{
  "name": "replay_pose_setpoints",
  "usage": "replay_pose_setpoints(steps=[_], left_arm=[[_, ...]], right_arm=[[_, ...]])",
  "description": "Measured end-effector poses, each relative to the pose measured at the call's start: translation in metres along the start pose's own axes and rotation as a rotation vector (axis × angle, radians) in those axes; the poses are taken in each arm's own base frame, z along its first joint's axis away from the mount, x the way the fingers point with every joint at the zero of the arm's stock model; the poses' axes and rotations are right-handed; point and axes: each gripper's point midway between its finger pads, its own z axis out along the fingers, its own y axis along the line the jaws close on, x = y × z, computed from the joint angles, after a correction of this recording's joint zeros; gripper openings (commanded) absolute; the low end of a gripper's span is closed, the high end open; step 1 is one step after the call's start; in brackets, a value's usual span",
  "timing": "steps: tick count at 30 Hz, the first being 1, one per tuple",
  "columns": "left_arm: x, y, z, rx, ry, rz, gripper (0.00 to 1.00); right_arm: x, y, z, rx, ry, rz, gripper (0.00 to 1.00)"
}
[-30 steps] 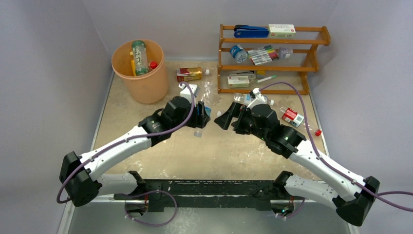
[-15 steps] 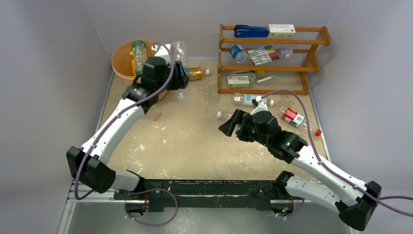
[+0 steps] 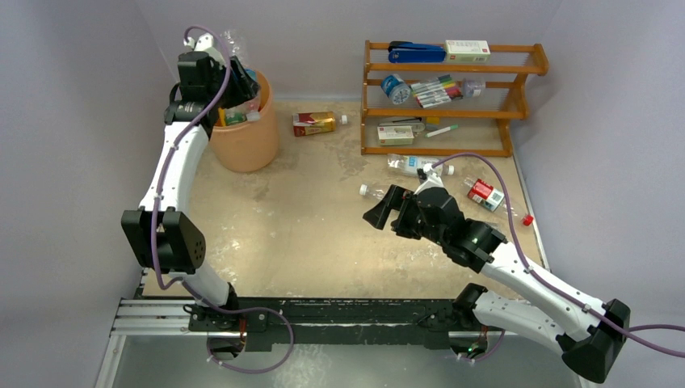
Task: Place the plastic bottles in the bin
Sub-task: Place the plastic bottle in the trash bin.
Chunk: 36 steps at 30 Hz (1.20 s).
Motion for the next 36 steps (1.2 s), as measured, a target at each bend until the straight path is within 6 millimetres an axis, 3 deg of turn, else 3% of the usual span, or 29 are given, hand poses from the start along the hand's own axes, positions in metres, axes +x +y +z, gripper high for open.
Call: replay_pose_setpoints(steps=[10,21,32,36], left_arm=[[-0.026,0.022,0.032,-0.021,-0.063,-0.005,0.52],[-0.018,0.057,0.076,-0.119,-0.092,0.013,0.53],[-0.016,0.080,0.077,-0.222,-0.098,0.079,0.55],[-0.013,0.084,0.073,-0.240,-0.099,0.089,0.74]], right_arm=[[0.004,-0.004,0.002,0.008,0.007,0.000,1.00],[0.009,-0.009,0.011,0.034,0.031,0.004,1.00],[0.020,-0.011,0.028,0.053,0.082,0.000,1.00],[0.020,-0.008,0.030,0.041,0.085,0.001,1.00]])
